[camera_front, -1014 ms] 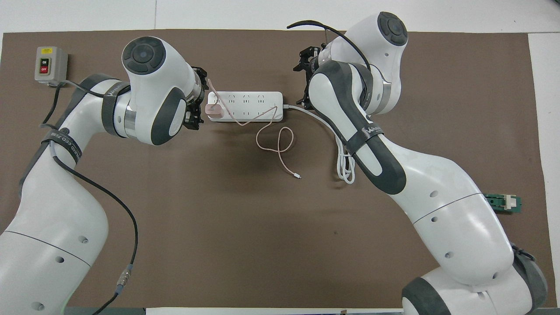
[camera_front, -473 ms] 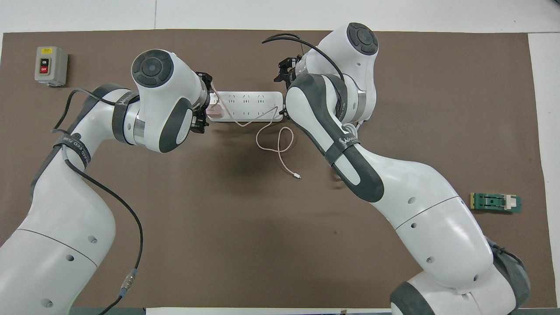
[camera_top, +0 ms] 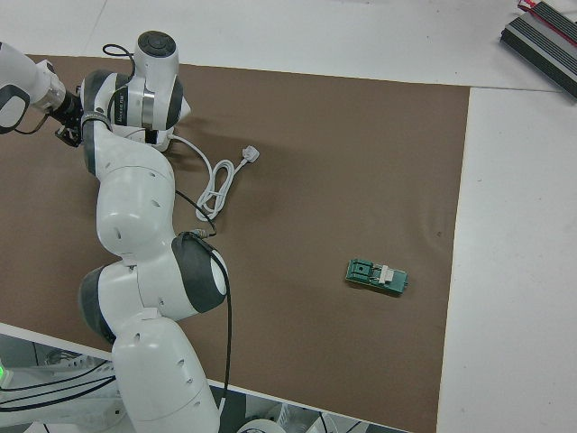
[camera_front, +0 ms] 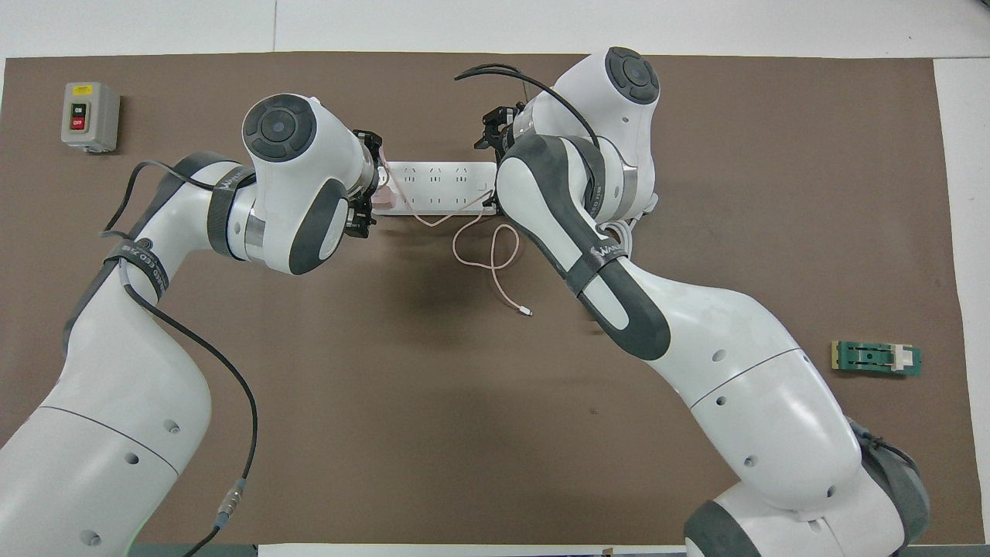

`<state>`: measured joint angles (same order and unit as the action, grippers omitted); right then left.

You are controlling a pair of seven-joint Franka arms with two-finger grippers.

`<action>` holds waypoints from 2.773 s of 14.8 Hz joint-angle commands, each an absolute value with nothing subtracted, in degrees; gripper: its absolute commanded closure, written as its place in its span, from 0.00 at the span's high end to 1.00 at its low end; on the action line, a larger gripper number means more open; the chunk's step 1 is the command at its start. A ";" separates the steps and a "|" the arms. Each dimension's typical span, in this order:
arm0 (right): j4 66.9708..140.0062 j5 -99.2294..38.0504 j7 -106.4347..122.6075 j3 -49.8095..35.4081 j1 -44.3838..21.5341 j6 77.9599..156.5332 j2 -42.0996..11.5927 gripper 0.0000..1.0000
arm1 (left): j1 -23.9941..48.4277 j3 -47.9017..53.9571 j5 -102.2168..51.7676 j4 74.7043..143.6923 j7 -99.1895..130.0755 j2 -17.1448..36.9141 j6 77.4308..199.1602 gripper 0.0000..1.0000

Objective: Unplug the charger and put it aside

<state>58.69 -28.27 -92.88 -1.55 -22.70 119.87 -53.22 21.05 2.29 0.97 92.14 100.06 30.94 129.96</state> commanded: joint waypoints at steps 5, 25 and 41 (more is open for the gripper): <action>59.77 -31.02 -93.69 -1.58 -23.99 123.49 -53.61 1.00 | 22.06 1.49 1.93 94.75 101.51 29.18 131.48 1.00; 62.75 -33.22 -92.20 -1.58 -23.82 126.39 -53.61 1.00 | 22.68 1.49 2.11 94.22 101.43 28.65 126.65 0.96; 64.78 -35.51 -91.93 -1.49 -24.43 130.08 -53.44 0.36 | 22.41 1.49 2.11 91.50 102.66 28.83 126.40 0.00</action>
<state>63.26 -33.62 -92.95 -1.60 -24.00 125.67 -53.50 22.04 1.91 0.97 92.11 102.69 30.15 127.77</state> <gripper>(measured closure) 0.035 0.683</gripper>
